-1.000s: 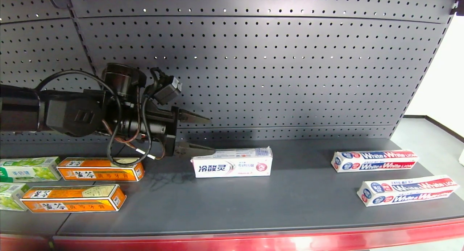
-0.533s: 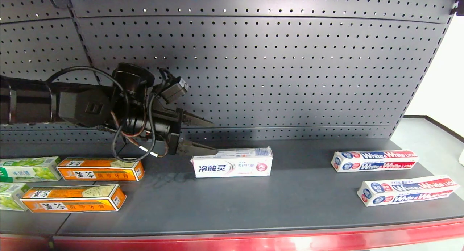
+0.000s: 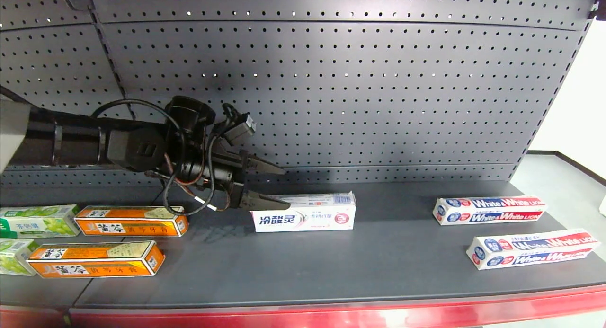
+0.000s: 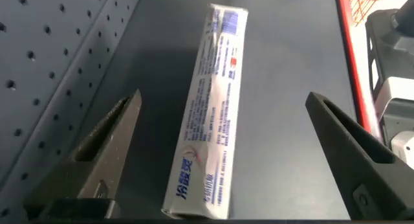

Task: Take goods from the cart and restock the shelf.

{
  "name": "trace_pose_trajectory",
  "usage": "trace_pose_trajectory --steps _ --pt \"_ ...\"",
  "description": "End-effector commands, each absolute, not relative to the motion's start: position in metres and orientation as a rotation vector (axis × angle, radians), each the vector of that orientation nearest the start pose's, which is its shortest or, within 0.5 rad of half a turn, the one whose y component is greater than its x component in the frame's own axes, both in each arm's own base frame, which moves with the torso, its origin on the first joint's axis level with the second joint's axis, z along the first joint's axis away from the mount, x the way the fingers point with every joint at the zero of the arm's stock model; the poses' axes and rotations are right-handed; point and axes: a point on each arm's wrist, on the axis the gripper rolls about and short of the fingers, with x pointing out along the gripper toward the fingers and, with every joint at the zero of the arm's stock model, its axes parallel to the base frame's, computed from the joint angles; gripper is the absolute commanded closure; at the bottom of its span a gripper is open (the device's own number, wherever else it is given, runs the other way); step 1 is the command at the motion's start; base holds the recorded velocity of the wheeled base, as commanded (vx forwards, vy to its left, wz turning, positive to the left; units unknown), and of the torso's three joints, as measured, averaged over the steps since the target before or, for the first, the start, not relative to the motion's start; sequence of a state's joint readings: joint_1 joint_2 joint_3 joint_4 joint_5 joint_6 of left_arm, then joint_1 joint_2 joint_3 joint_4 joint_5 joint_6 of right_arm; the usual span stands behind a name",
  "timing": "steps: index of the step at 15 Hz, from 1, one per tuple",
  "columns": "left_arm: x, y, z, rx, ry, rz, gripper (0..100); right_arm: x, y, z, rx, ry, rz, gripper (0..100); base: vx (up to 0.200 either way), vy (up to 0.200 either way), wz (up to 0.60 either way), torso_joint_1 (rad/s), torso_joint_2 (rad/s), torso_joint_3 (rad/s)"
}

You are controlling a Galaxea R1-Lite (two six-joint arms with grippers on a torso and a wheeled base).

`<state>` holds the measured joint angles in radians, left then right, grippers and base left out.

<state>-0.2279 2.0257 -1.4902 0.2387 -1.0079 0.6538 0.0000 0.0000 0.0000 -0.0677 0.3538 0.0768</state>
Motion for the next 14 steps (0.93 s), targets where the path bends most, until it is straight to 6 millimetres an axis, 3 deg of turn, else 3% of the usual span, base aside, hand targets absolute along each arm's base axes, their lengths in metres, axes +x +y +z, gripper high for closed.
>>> trace_pose_trajectory --steps 1,5,14 --pt "0.379 -0.108 0.171 0.231 0.357 -1.356 0 -0.024 0.008 0.082 0.064 -0.053 0.357 100 0.000 0.000 0.00 0.000 0.00 0.000" --pt "0.384 -0.109 0.157 0.244 0.370 -1.369 0 -0.024 0.008 0.082 0.064 -0.053 0.357 100 0.000 0.000 0.00 0.000 0.00 0.000" --pt "0.383 -0.110 0.156 0.306 0.328 -1.382 0 -0.024 0.008 0.082 0.064 -0.053 0.357 100 0.000 0.000 0.00 0.000 0.00 0.000"
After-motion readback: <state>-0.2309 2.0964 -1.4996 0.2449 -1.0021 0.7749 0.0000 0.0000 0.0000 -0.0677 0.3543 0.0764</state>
